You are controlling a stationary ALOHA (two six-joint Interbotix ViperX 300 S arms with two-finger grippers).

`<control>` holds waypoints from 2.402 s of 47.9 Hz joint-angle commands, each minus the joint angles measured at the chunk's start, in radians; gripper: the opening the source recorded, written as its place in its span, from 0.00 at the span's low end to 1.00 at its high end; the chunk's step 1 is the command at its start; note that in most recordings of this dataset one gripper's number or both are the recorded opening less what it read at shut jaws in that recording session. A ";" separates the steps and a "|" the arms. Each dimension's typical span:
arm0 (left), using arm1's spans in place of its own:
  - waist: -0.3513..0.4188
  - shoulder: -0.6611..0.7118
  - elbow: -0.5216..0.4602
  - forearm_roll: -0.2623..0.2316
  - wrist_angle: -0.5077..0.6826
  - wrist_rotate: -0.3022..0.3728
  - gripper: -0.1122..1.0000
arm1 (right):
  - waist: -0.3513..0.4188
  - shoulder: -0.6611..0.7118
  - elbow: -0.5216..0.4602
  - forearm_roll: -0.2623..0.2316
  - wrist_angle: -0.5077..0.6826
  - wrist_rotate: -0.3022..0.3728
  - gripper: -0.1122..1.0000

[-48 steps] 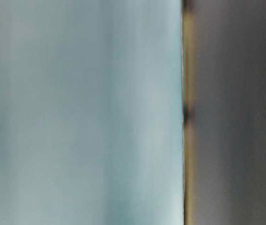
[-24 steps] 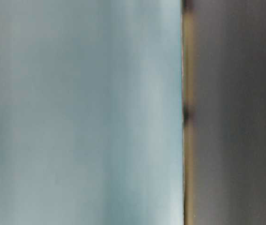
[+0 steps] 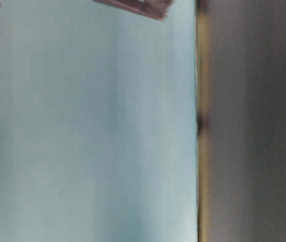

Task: Insert the LAN cable into the hub.
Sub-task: 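Move left gripper over the grey hub and right gripper over the blue plug, then close left gripper on the grey Anker hub and lift it slightly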

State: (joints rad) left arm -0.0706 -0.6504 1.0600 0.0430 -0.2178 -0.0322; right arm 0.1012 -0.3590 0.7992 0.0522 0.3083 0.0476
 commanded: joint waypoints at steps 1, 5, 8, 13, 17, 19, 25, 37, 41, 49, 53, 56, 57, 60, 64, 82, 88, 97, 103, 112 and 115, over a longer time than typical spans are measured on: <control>-0.012 0.054 0.002 0.003 -0.095 -0.020 0.83 | 0.034 0.032 -0.015 -0.012 -0.031 -0.006 0.75; -0.015 0.118 0.023 0.003 -0.209 -0.063 0.78 | 0.037 0.052 -0.014 -0.014 -0.058 0.005 0.87; -0.017 0.184 0.044 0.003 -0.310 -0.100 0.78 | 0.037 0.063 -0.017 -0.014 -0.074 0.006 0.85; -0.026 0.288 0.066 0.003 -0.426 -0.137 0.80 | 0.035 0.072 -0.021 -0.014 -0.091 0.008 0.84; -0.035 0.373 0.078 0.003 -0.500 -0.152 0.80 | 0.038 0.075 -0.026 -0.012 -0.094 0.009 0.84; -0.038 0.422 0.084 0.003 -0.538 -0.155 0.80 | 0.040 0.075 -0.028 -0.011 -0.094 0.009 0.84; -0.040 0.528 0.098 0.003 -0.632 -0.158 0.80 | 0.044 0.080 -0.034 -0.003 -0.094 0.020 0.84; -0.029 0.718 0.101 0.003 -0.778 -0.160 0.80 | 0.052 0.097 -0.054 -0.003 -0.094 0.055 0.84; -0.012 0.759 0.094 0.003 -0.792 -0.158 0.80 | 0.054 0.101 -0.058 -0.003 -0.097 0.055 0.84; -0.005 0.804 0.078 0.003 -0.799 -0.158 0.80 | 0.054 0.112 -0.069 -0.003 -0.098 0.055 0.84; -0.006 0.827 0.075 0.003 -0.801 -0.158 0.80 | 0.054 0.117 -0.074 -0.003 -0.098 0.055 0.84; -0.006 0.841 0.067 0.003 -0.801 -0.156 0.80 | 0.054 0.117 -0.075 -0.003 -0.098 0.057 0.84; -0.006 0.844 0.066 0.003 -0.799 -0.158 0.80 | 0.054 0.117 -0.075 -0.003 -0.098 0.057 0.84; -0.008 0.859 0.055 0.003 -0.799 -0.158 0.80 | 0.054 0.118 -0.075 -0.003 -0.098 0.057 0.84; -0.012 0.887 0.037 0.003 -0.801 -0.158 0.80 | 0.054 0.117 -0.075 -0.002 -0.098 0.057 0.84; -0.055 0.930 0.006 0.003 -0.752 -0.132 0.35 | 0.055 0.117 -0.067 -0.002 -0.098 0.075 0.84; -0.055 0.911 0.003 0.003 -0.724 -0.130 0.35 | 0.058 0.121 -0.057 -0.002 -0.106 0.075 0.84; -0.054 0.798 -0.014 0.003 -0.557 -0.129 0.35 | 0.078 0.172 -0.023 -0.002 -0.190 0.075 0.84; -0.048 0.676 -0.034 0.003 -0.373 -0.123 0.35 | 0.084 0.239 -0.003 -0.003 -0.287 0.074 0.84; -0.040 0.548 -0.055 0.003 -0.212 -0.123 0.35 | 0.074 0.345 0.006 -0.008 -0.422 0.066 0.84; -0.040 0.520 -0.067 0.003 -0.167 -0.124 0.35 | 0.072 0.383 0.009 -0.008 -0.469 0.064 0.84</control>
State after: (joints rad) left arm -0.1120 -0.0859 1.0186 0.0430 -0.4280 -0.1549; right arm 0.1795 -0.0169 0.8099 0.0476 -0.1058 0.1166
